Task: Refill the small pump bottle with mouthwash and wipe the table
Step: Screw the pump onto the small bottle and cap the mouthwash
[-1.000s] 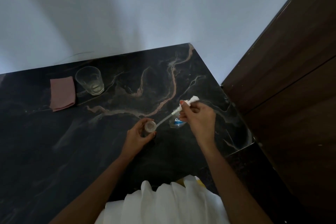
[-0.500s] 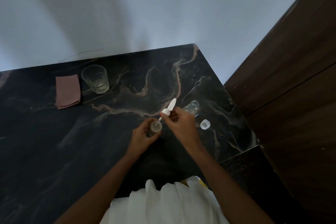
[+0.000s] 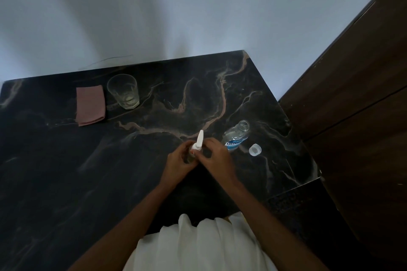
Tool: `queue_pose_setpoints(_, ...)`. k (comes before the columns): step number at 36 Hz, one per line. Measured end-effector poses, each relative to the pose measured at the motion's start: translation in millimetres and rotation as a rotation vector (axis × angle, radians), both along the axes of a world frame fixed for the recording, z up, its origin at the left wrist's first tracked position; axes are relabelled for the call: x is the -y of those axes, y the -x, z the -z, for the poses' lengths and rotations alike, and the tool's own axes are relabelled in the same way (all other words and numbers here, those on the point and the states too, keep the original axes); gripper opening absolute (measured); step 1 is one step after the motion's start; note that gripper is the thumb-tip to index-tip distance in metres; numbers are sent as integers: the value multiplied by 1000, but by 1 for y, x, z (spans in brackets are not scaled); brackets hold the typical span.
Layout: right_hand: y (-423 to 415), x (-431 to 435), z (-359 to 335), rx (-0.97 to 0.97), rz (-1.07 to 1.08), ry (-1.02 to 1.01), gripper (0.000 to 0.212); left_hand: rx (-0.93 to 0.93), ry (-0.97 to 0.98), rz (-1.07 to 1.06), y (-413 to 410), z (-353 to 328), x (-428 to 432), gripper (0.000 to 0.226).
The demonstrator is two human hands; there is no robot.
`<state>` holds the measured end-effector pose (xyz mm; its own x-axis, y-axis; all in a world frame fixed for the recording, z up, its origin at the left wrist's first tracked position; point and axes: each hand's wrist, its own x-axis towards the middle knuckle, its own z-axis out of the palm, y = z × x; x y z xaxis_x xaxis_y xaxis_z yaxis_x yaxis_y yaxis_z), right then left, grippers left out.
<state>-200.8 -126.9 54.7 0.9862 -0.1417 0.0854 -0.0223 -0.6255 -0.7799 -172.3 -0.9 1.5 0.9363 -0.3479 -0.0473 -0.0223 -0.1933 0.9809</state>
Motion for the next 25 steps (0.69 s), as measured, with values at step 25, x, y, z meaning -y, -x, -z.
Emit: queue_pose_setpoints(25,-8,-4,14,-134,78,-509,34,4,0,-11,-1,-1,-1,50)
